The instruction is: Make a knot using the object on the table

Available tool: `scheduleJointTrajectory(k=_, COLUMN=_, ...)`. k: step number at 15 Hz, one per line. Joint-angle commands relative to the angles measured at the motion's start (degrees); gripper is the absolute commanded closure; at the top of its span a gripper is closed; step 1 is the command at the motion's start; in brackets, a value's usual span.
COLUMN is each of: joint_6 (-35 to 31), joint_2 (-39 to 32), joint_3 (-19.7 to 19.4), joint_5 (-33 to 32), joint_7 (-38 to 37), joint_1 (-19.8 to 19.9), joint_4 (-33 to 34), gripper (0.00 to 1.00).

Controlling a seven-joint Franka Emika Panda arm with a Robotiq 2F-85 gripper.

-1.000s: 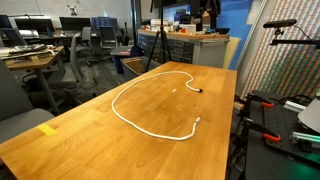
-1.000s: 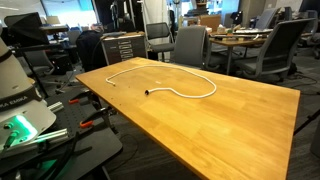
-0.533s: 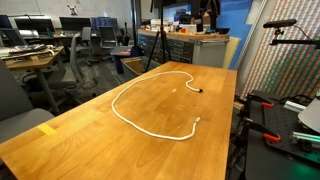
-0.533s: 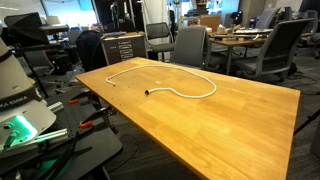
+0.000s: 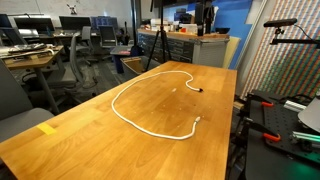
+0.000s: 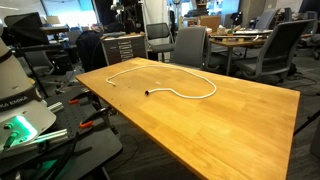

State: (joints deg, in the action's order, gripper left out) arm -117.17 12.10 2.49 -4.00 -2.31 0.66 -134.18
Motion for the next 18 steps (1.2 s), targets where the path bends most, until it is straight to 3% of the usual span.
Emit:
scheduleJointTrajectory(k=1, joint_6=-2.0, joint_2=-1.5, joint_3=-0.1, joint_5=-2.2, joint_7=-3.1, joint_1=0.0, joint_4=-2.2, gripper=0.0)
scheduleJointTrajectory(k=6, joint_6=-10.7, joint_2=-6.5, joint_3=-0.1, joint_5=-6.2, joint_7=-13.1, joint_1=0.7, joint_4=-11.8, gripper=0.0)
scheduleJointTrajectory(k=10, joint_6=-21.4, joint_2=-9.5, joint_3=-0.2, joint_5=-9.6, joint_7=-26.7, joint_1=0.2, joint_4=-17.5, gripper=0.0)
scheduleJointTrajectory(k=11, joint_6=-17.3, joint_2=-10.4, joint_3=-0.6, joint_5=-7.6, joint_7=-21.7, joint_1=-0.1, joint_4=-15.3, gripper=0.0)
scheduleJointTrajectory(k=13, joint_6=-19.8, joint_2=-11.2, joint_3=-0.6, joint_5=-8.4, joint_7=-24.5, joint_1=-0.2, joint_4=-16.5, gripper=0.0)
scheduleJointTrajectory(k=18, joint_6=-25.9, joint_2=-20.0, joint_3=-2.3, joint_5=-20.1, joint_7=-39.7, joint_1=0.3, joint_4=-12.4, gripper=0.0)
